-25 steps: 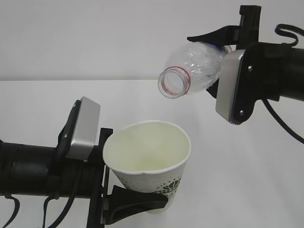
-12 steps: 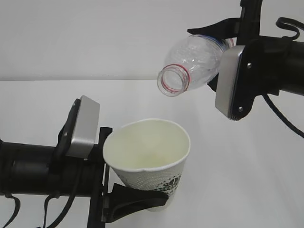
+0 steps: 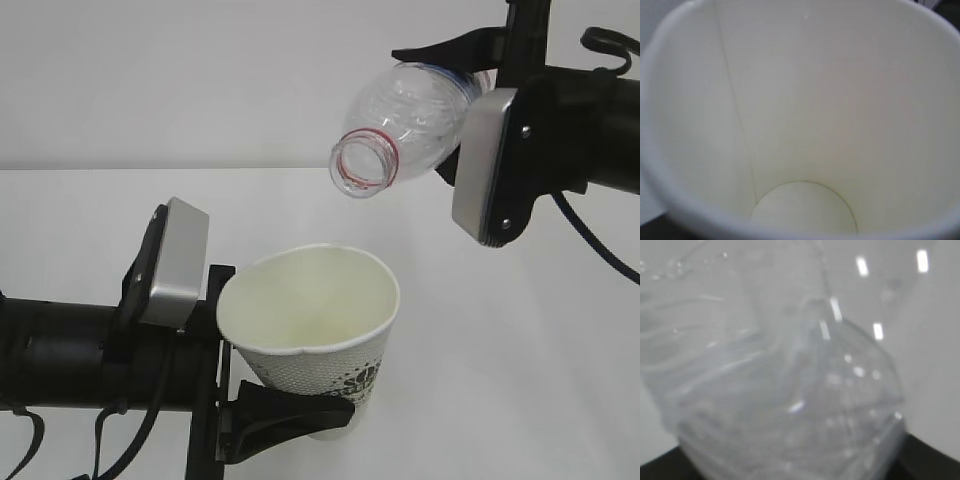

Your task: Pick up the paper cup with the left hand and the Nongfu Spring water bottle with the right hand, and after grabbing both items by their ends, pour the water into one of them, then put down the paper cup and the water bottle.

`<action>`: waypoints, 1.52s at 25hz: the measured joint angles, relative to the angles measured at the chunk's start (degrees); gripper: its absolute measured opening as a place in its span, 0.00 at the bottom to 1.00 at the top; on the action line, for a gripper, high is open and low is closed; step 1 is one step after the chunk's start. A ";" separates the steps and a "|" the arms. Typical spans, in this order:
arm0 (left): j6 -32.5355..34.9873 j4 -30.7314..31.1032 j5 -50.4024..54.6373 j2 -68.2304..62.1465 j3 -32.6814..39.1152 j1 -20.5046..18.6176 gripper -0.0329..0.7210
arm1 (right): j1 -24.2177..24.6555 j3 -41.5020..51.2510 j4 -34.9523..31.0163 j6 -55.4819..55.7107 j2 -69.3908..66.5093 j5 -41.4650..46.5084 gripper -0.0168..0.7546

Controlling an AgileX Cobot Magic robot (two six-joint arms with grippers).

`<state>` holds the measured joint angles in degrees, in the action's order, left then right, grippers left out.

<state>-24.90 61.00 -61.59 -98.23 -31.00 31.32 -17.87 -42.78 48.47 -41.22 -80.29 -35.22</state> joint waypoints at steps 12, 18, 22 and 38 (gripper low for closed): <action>0.00 -0.23 1.45 0.00 -1.20 2.17 0.70 | 0.00 -0.14 0.00 -0.15 0.00 -0.23 0.60; 0.00 -0.23 1.67 0.00 -1.22 2.17 0.70 | 0.00 -0.14 0.00 -0.47 -0.09 -0.35 0.60; 0.00 -0.23 1.67 0.00 -1.32 2.17 0.70 | 0.00 -0.14 0.00 -0.96 -0.09 -0.35 0.60; 0.00 -0.23 1.44 0.00 -1.32 2.17 0.70 | 0.00 -0.14 0.00 -2.99 -0.09 -0.44 0.60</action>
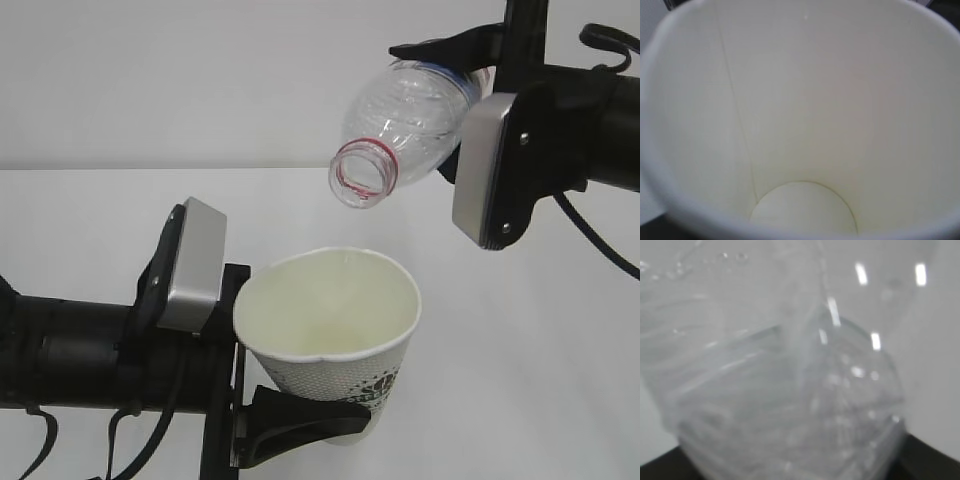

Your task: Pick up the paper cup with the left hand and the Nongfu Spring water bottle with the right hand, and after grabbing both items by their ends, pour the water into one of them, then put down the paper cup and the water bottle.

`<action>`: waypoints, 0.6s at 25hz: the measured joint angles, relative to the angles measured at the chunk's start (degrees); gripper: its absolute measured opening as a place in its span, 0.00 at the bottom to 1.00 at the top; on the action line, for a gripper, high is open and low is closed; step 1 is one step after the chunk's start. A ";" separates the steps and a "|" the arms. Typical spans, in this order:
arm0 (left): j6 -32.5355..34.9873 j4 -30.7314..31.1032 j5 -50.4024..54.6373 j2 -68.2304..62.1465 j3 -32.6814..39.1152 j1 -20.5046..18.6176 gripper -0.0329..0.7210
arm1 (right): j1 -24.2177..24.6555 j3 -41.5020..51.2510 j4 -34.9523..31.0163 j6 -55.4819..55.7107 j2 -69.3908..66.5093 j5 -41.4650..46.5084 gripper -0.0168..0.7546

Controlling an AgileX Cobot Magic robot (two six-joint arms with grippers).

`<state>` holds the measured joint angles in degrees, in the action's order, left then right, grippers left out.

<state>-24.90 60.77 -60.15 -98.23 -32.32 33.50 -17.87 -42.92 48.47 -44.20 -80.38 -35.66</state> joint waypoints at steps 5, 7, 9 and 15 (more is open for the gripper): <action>0.00 0.00 0.00 0.00 0.00 0.00 0.70 | 0.00 0.00 0.08 -0.47 0.00 0.00 0.60; 0.00 0.00 0.00 0.00 0.00 0.00 0.70 | 0.00 0.00 0.12 -0.50 0.00 0.00 0.60; 0.00 0.00 0.00 0.00 0.00 0.00 0.70 | 0.00 0.00 0.22 -0.73 0.00 0.00 0.60; 0.00 0.00 0.00 0.00 0.00 0.00 0.70 | 0.00 0.00 0.22 -1.62 0.00 0.00 0.60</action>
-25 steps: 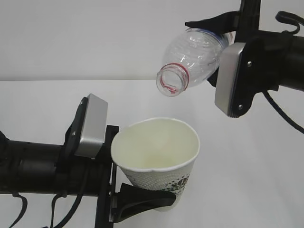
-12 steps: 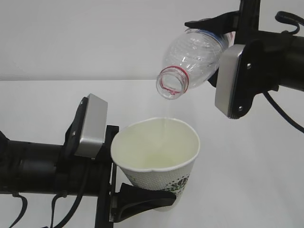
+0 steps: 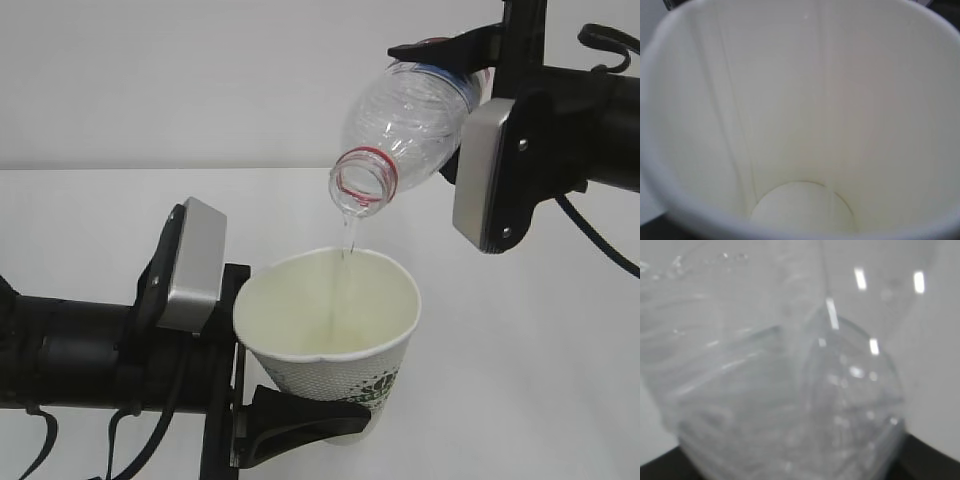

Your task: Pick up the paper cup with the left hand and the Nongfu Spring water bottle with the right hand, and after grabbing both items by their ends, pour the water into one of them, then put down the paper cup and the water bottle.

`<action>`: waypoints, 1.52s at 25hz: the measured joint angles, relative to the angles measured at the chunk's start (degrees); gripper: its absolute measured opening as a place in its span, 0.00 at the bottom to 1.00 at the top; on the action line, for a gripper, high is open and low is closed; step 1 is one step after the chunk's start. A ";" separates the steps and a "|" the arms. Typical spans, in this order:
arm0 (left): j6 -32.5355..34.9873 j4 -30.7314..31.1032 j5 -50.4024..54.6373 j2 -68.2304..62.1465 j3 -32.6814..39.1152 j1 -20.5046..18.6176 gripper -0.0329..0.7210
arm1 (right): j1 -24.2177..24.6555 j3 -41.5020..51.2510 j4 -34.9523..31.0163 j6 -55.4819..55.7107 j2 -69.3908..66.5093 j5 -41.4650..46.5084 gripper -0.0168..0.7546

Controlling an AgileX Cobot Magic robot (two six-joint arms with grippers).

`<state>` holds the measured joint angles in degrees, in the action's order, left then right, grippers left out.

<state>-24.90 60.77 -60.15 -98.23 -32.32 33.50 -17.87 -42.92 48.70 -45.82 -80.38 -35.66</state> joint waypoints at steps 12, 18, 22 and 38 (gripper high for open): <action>0.00 -0.17 0.00 0.00 0.00 0.00 0.70 | 0.00 0.00 0.12 -0.26 0.00 0.00 0.60; 0.00 -0.17 0.00 0.00 0.00 0.00 0.70 | 0.00 0.00 0.12 -0.48 0.00 0.00 0.60; 0.00 -0.17 0.00 0.00 0.00 0.00 0.70 | 0.00 0.00 0.12 -0.48 0.00 0.00 0.60; 0.00 -0.17 0.00 0.00 0.00 0.00 0.70 | 0.00 0.00 0.12 -1.39 0.00 0.00 0.60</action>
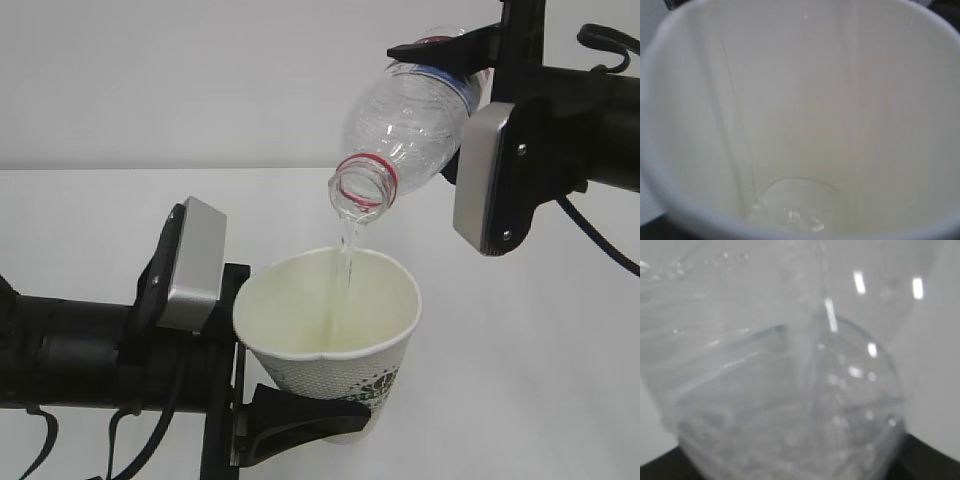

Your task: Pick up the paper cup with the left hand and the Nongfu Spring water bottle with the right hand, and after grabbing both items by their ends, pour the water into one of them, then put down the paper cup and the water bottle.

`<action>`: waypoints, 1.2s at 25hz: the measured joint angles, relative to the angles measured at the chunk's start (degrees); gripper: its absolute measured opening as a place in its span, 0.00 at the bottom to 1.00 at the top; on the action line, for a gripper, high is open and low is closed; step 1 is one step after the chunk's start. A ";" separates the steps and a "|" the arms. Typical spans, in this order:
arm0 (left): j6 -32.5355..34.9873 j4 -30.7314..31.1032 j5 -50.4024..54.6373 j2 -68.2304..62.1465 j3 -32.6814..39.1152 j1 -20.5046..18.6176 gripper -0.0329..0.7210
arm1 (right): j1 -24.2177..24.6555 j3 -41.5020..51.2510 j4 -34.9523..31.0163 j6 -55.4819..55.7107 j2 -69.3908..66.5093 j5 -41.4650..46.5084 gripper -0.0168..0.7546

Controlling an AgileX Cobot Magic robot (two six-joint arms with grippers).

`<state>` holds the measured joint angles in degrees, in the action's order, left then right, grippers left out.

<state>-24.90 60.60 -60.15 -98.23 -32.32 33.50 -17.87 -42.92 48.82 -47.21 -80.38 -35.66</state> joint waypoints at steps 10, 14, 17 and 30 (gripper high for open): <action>0.00 0.00 0.00 0.00 0.00 0.00 0.70 | 0.00 0.00 0.00 0.00 0.00 -0.11 0.60; 0.00 0.00 0.00 0.00 0.00 0.00 0.70 | 0.00 0.00 0.00 0.00 0.00 -0.11 0.60; 0.00 0.00 0.00 0.00 0.00 0.00 0.70 | 0.00 0.00 0.00 -0.11 0.00 -0.11 0.60; 0.00 0.00 0.00 0.00 0.00 0.00 0.70 | 0.00 -0.13 0.00 -0.20 0.00 -0.20 0.60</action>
<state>-24.90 60.60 -60.15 -98.23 -32.32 33.50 -17.87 -43.05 48.82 -47.41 -80.38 -35.86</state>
